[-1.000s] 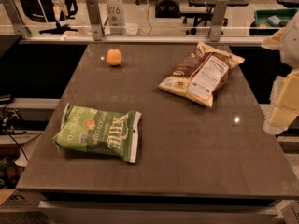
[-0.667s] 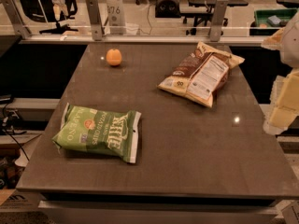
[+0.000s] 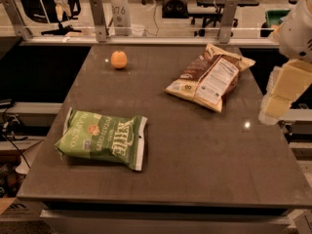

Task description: Pick brown chip bag

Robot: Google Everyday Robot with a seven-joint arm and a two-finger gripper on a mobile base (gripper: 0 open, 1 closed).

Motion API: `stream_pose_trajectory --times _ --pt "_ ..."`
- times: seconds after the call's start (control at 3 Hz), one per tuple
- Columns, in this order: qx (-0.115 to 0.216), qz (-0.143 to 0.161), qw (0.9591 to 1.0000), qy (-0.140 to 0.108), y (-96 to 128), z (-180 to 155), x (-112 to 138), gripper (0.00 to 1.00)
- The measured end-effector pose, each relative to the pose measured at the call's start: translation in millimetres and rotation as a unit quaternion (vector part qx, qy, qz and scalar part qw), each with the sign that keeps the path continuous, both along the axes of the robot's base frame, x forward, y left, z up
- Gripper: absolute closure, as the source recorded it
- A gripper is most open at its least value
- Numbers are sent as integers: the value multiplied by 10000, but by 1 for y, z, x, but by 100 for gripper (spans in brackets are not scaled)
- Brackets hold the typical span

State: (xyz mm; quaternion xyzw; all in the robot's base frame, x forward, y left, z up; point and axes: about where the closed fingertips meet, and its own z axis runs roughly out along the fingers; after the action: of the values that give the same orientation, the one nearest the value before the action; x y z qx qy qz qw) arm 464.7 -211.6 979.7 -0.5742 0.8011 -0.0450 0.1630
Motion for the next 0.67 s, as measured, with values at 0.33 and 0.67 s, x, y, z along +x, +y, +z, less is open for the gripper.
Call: stream_pose_trajectory --times 0.33,0.67 --pt "117 -412 9991 -29 2 -5 34 0" --pt "416 -967 9944 41 2 -15 67 0"
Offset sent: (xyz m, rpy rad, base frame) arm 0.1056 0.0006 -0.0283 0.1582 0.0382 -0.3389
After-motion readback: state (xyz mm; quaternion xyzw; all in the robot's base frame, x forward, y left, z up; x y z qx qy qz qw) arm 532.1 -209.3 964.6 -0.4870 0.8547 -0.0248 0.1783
